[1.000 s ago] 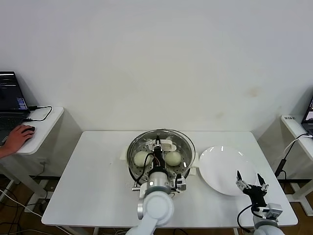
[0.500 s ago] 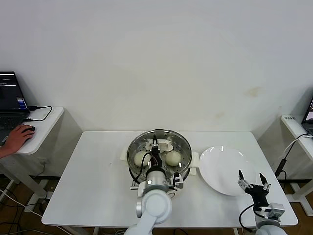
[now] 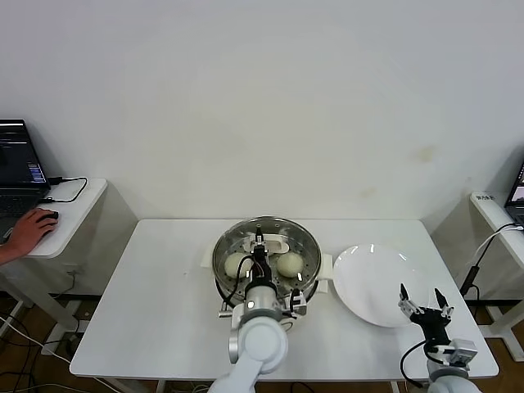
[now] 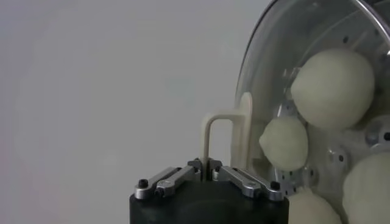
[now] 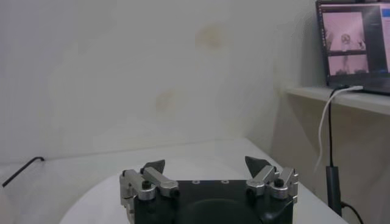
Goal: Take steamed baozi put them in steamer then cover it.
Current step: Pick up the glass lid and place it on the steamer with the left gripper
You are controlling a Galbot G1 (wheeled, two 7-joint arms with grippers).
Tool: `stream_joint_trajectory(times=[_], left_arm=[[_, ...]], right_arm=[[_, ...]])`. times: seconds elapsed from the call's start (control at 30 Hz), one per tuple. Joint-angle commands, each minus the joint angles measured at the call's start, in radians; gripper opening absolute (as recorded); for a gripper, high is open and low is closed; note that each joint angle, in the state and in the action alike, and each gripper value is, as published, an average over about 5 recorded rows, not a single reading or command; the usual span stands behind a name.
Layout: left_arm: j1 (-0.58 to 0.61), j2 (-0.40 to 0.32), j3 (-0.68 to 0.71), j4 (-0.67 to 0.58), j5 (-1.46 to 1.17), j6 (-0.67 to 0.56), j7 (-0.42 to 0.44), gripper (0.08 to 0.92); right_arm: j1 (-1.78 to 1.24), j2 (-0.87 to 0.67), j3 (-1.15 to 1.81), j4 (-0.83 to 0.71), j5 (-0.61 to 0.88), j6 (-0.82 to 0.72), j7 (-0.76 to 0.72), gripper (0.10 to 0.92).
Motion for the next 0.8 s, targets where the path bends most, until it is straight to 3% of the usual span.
stream_joint_trajectory(times=[0.03, 0.8], left_arm=[[-0.002, 0.000, -0.007, 0.012, -0.003, -0.011, -0.029, 0.137], [0.020, 0.002, -0.004, 0.005, -0.009, -0.026, -0.035, 0.158]], right_arm=[[-0.001, 0.000, 0.004, 0.000, 0.001, 0.002, 0.000, 0.822], [-0.001, -0.001, 0.009, -0.002, 0.005, 0.006, 0.000, 0.823]])
